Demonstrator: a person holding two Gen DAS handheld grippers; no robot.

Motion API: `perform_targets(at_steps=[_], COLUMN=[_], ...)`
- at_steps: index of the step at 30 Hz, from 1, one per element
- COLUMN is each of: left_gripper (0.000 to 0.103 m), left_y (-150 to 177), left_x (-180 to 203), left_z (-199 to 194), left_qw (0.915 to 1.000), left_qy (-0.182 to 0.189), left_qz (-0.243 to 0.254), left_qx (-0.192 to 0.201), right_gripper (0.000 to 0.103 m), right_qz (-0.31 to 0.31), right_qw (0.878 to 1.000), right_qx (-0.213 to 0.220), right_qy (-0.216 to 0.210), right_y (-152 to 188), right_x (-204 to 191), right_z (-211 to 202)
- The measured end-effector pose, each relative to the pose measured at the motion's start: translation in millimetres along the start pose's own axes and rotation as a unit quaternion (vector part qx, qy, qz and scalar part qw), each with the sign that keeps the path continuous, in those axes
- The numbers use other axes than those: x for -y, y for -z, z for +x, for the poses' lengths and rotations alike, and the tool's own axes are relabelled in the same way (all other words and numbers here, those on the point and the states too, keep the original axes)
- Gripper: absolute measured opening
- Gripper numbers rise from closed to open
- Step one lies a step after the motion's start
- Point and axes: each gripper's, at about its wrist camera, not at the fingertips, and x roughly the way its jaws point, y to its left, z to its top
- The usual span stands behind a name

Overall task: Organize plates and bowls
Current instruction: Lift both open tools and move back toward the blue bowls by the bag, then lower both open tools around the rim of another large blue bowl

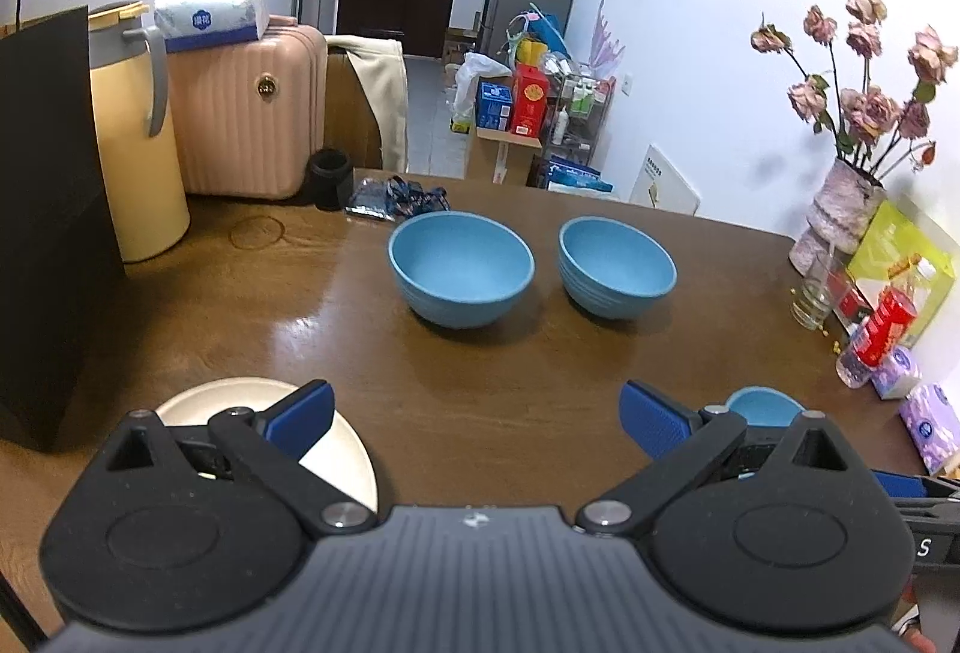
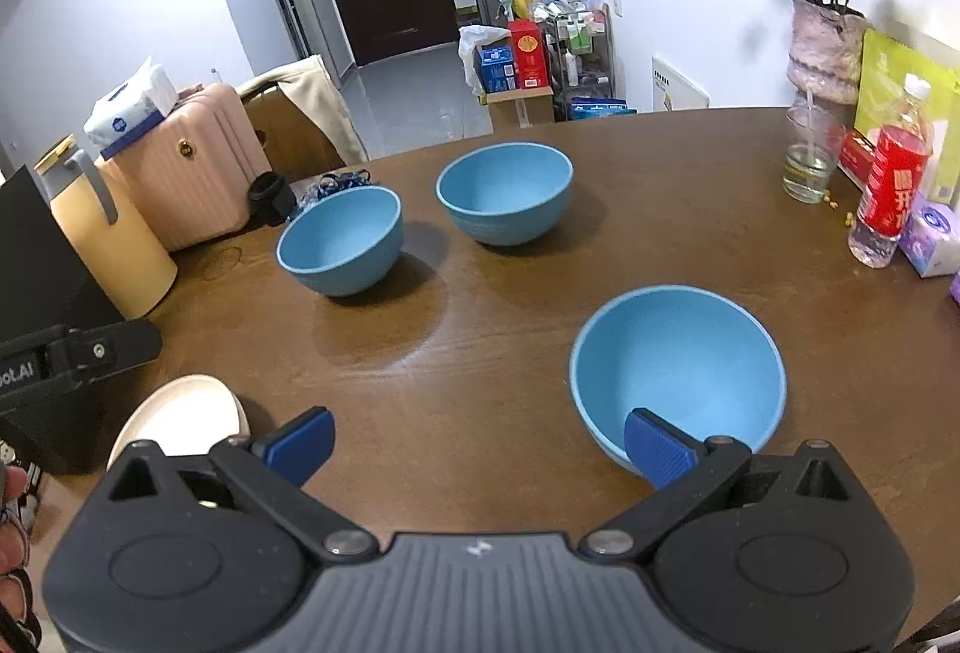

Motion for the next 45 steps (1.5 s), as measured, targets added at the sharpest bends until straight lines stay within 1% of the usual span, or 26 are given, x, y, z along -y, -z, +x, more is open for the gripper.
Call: perform_targets(at_steps=[7,20,30,37,45], left_gripper=[0.103,0.103,0.103,0.103,0.103], left_y=[-26,-71,-98,-116,-141], left_x=[-12,-30,-47,-58,-67], left_z=[13,49,88,118,162], left_qw=[1.0000,0.9998,0.9992,0.9986,0.9970], left_qy=[-0.003,-0.001,-0.007,-0.013,-0.025], left_qz=[0.009,0.017,0.015,0.006,0.003], left_qx=[0.003,-0.007,-0.036,-0.052,-0.074], right_gripper=[0.103,0.103,0.102,0.098,0.097], right_qz=[0.002,0.002,0.011,0.012,0.015], right_qw=[1.000,0.999,0.998,0.997,0.995], right_qx=[0.000,-0.017,-0.034,-0.054,-0.070], right_qy=[0.015,0.039,0.051,0.061,0.069], right_y=[-23,-61,-85,-102,-125], right_x=[-20,-48,-63,-74,-89], right_z=[15,51,83,113,149])
